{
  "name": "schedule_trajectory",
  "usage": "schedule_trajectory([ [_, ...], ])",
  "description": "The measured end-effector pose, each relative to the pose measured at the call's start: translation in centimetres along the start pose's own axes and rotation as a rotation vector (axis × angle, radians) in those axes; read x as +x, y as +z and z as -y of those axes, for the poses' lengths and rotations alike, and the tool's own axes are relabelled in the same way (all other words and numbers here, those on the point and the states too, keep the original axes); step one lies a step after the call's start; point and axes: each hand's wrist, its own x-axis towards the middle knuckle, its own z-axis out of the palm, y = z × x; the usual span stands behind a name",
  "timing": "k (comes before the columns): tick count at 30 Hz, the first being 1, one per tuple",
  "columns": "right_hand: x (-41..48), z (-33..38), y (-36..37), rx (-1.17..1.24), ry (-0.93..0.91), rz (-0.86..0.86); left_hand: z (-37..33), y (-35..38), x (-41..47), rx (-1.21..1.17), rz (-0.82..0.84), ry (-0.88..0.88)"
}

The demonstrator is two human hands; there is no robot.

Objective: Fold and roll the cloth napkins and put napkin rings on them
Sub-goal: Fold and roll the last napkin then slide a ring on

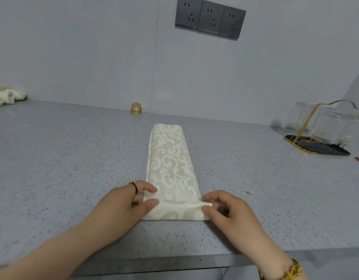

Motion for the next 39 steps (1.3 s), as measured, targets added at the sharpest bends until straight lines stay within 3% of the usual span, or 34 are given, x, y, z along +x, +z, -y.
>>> schedule_trajectory([
  [4,1.6,0.7,0.8,-0.021,0.057,-0.034,-0.1,0.3,1.8,0.062,-0.050,-0.100],
  [8,2.9,1.3,1.3,-0.208,0.065,-0.003,-0.4,0.6,1.7,0.351,-0.098,-0.034],
  [11,3.3,1.6,1.7,-0.403,0.047,-0.013,-0.7,0.6,1.1,0.586,-0.217,0.137],
  [13,3.4,1.7,1.9,-0.494,0.012,-0.051,-0.8,0.5,0.8,0.587,-0.205,0.304],
  [17,3.1,1.3,1.9,-0.416,-0.058,-0.078,0.1,1.0,0.4,0.640,-0.108,0.530],
  [22,1.7,0.0,0.4,-0.082,-0.166,-0.017,-0.1,0.7,0.6,0.649,-0.117,0.455],
  [25,0.9,-0.8,-0.3,-0.172,-0.267,0.108,0.4,0.5,0.6,0.602,-0.095,0.411],
  [28,1.2,-1.7,0.0,-0.321,-0.417,-0.038,-0.1,-0.2,0.7,0.527,-0.025,0.312],
  [29,1.5,-1.8,0.2,-0.350,-0.457,-0.078,0.1,-0.4,0.7,0.497,-0.091,0.321],
  [31,2.0,-1.6,0.5,-0.370,-0.489,-0.091,0.5,-0.8,0.7,0.465,0.005,0.233],
  [33,2.2,-1.1,0.5,-0.336,-0.445,-0.030,0.6,-1.4,0.9,0.336,0.025,0.168],
  [37,2.9,0.2,0.1,-0.089,-0.176,0.145,1.1,-2.0,1.7,0.107,-0.038,0.053],
  [39,3.8,0.4,0.3,0.029,-0.095,0.135,1.2,-1.9,2.2,0.080,-0.036,0.014],
])
